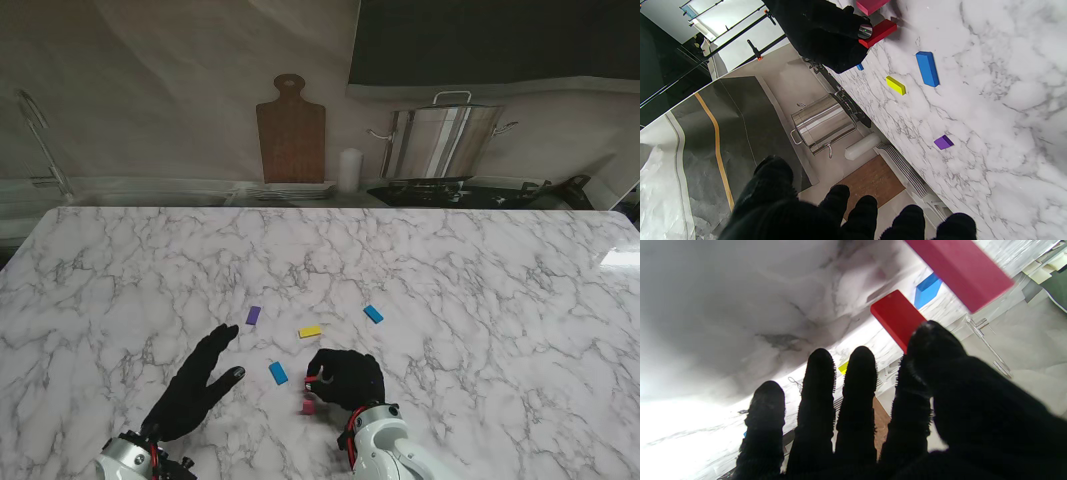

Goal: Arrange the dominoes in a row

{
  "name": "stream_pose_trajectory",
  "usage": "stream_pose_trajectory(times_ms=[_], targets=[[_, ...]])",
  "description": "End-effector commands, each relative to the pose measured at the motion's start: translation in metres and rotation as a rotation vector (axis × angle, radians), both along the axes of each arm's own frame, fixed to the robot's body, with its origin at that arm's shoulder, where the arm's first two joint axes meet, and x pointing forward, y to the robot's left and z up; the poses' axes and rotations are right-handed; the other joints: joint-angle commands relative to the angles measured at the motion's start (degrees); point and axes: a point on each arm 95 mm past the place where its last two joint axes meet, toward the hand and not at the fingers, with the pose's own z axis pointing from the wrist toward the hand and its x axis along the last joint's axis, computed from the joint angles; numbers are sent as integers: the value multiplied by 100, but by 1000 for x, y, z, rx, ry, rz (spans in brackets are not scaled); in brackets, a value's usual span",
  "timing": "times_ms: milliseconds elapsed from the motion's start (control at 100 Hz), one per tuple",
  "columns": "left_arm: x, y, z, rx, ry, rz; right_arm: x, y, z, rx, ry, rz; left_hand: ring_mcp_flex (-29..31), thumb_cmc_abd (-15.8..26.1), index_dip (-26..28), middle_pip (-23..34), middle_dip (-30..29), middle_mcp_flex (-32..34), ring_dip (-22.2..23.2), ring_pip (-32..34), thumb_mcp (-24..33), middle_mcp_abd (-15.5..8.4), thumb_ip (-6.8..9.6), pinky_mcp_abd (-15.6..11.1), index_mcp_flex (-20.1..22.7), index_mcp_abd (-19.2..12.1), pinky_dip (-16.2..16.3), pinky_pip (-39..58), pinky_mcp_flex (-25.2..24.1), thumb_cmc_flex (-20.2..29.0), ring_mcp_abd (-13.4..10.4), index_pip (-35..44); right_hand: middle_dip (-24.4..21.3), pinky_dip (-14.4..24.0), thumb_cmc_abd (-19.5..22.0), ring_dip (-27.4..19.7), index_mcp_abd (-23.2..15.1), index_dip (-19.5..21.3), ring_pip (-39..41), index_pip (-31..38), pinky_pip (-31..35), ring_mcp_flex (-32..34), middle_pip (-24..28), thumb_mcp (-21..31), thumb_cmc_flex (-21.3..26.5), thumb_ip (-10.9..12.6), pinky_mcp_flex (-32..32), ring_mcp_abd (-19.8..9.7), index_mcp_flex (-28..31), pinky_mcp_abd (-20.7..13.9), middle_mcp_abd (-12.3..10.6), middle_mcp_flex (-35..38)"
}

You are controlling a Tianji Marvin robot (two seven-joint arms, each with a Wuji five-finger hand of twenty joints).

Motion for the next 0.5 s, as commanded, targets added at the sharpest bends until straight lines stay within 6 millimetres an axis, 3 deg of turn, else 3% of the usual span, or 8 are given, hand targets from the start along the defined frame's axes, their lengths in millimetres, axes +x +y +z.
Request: stream_pose_trajectory(times_ms=[0,490], targets=[[-2,-2,-2,0,15,-12,-1,0,-3,-11,6,2,-70,47,72,-38,-57,-83,2,-19,-32,-57,158,-177,-154,17,81,-4,4,181,-141,-82,53,94,24,65,-725,76,101,388,188,-155,225,34,-51,-84,-76,-59,464,-177,-92,-135],[-2,-2,-2,-2,16,-13,-2,-2,-4,-51,6,7,-71,48,71,-39,-57,-84,4,-19,-33,-59,157,-180,-154,13,85,-3,4,176,-143,-81,74,103,53,71,-664,124,121,411,198,-174,251,37,-12,-65,-77,-52,446,-187,-85,-159]])
